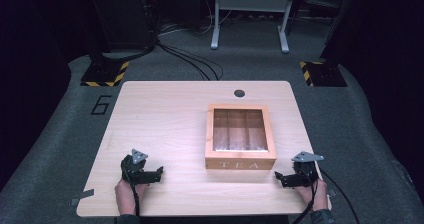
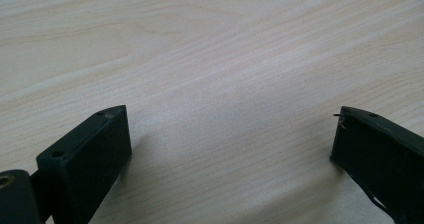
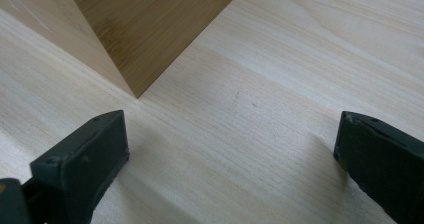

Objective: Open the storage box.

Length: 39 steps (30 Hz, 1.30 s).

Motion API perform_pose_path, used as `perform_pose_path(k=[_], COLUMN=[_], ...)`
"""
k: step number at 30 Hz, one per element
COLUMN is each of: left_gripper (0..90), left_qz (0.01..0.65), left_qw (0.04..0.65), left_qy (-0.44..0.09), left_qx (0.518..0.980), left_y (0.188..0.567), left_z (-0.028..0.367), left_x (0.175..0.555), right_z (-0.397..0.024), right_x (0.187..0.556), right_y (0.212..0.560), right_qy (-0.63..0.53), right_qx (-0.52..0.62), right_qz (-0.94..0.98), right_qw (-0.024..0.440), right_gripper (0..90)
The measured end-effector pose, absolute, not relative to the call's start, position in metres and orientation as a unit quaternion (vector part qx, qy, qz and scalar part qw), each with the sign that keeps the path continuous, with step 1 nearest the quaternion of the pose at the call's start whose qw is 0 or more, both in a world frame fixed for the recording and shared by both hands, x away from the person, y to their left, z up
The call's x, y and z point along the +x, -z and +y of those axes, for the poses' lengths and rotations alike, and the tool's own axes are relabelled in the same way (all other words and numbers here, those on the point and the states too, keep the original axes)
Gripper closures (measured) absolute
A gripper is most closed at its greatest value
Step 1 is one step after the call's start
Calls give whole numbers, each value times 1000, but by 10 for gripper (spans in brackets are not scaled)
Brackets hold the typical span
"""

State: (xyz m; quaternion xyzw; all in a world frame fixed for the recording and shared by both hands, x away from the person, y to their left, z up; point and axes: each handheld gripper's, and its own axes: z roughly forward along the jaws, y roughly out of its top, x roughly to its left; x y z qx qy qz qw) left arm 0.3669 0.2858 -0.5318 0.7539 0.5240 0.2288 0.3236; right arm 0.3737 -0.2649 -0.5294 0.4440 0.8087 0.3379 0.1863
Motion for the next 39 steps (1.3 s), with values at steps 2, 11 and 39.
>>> perform_pose_path(k=[2, 11, 39], left_gripper=[23, 23, 23], left_qz=[524, 524, 524], left_qw=[324, 324, 324], left_qy=[-229, -228, -228], left_qx=[754, 754, 754], left_y=[532, 532, 532], left_z=[286, 286, 286], left_x=[367, 367, 367], right_z=[-265, -267, -253], right_x=[374, 374, 360], right_y=[529, 529, 489], right_qy=[-338, -346, -411], right_qx=[445, 447, 411], right_qz=[808, 805, 799], right_qw=[187, 181, 157], right_gripper=[7, 13, 106])
